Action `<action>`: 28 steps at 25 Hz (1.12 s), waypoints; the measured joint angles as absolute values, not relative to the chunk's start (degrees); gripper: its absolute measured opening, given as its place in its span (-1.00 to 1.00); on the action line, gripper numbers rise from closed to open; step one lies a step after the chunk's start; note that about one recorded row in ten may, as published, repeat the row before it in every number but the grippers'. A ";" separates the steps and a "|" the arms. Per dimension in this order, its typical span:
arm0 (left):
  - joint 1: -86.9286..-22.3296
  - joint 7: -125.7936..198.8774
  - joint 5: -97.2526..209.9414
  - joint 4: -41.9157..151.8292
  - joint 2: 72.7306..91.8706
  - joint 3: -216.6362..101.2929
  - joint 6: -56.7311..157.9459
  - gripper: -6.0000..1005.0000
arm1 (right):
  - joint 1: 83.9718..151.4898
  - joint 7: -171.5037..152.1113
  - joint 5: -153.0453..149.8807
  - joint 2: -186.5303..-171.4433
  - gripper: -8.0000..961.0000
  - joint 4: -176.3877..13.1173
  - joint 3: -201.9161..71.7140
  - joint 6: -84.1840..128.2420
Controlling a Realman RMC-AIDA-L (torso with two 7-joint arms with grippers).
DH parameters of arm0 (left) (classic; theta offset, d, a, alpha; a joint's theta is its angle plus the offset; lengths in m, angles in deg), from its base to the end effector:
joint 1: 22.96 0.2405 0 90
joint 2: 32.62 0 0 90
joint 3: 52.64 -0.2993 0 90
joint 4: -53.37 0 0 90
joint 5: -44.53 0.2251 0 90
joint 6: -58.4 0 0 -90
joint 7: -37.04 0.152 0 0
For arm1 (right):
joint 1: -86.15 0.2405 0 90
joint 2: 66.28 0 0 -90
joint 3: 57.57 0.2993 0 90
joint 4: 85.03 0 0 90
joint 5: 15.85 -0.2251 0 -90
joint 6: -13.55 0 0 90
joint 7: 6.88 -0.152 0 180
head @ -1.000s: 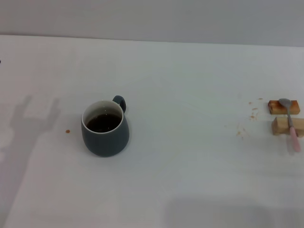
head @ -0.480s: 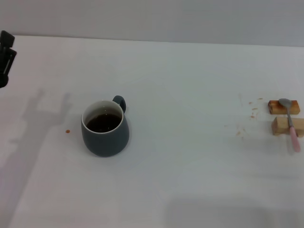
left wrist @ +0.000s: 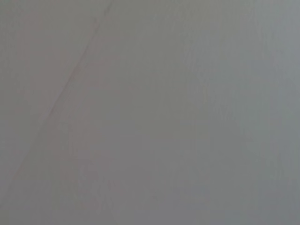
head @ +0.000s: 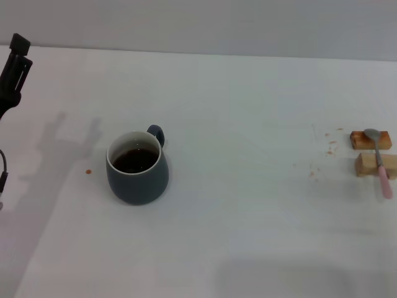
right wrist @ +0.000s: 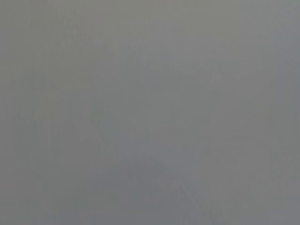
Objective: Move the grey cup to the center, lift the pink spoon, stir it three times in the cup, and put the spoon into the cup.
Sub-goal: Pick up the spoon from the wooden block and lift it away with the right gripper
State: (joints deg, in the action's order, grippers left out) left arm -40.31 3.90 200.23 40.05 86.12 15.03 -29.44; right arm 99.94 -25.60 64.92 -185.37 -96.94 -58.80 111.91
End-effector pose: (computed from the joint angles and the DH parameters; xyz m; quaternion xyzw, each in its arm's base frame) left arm -0.3466 0.3153 -0.0080 -0.6203 -0.2364 -0.5369 0.5207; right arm 0.3814 0.2460 -0.0228 -0.5869 0.2390 0.4641 0.6189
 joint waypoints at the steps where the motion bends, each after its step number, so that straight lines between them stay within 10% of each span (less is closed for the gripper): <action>1: -40.41 3.90 200.24 40.04 86.12 15.03 -29.32 0.65 | 100.00 -26.86 64.97 -185.32 0.27 -96.34 -59.20 111.93; 28: -41.86 2.60 200.44 40.01 86.21 14.24 -28.09 0.65 | 102.11 -43.30 66.99 -185.17 0.27 -81.24 -63.26 107.28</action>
